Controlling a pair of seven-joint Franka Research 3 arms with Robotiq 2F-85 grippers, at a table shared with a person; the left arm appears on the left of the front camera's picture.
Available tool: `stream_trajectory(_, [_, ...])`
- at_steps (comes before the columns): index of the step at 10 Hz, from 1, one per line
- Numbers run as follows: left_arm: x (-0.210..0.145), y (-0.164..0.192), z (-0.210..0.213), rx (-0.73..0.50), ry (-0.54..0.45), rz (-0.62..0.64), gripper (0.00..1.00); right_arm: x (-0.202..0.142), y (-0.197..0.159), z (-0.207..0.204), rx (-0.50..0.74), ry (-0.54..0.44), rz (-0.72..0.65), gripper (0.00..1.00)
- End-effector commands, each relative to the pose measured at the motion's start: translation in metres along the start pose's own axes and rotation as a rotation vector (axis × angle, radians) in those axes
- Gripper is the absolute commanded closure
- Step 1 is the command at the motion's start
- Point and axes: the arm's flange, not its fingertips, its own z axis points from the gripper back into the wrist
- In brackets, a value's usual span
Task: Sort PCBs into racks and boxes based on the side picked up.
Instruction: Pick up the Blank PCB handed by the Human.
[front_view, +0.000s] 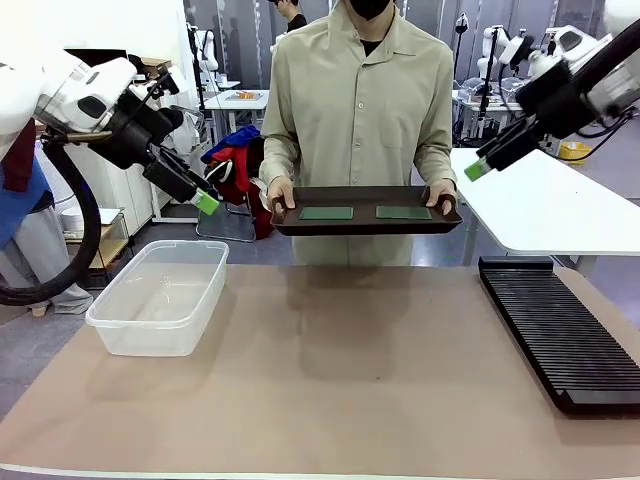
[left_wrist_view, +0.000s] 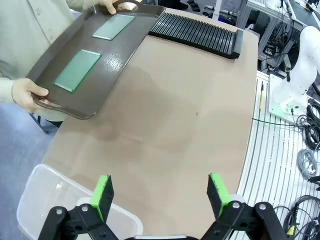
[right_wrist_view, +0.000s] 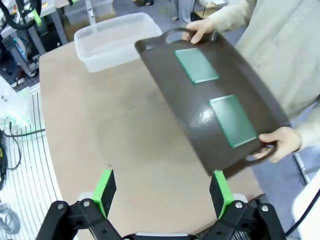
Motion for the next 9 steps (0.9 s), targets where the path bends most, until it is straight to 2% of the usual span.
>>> stream_trajectory(1, [-0.001,0.004,0.001,0.023,-0.034,-0.056,0.00,-0.006,-0.010,0.015,0.001,-0.051,-0.011,0.00])
stream_trajectory(3, [0.003,0.006,0.003,0.029,-0.018,-0.103,0.00,-0.006,-0.018,0.037,-0.036,-0.086,-0.051,0.00])
stream_trajectory(4, [0.001,0.004,0.001,0.047,-0.020,-0.088,0.00,-0.004,-0.017,0.035,-0.037,-0.060,-0.124,0.00])
stream_trajectory(5, [0.005,0.001,0.005,0.026,0.000,-0.072,0.00,-0.002,-0.015,0.032,-0.051,-0.057,-0.040,0.00])
stream_trajectory(9, [0.005,0.001,0.005,0.026,0.000,-0.072,0.00,-0.002,-0.015,0.032,-0.051,-0.057,-0.040,0.00])
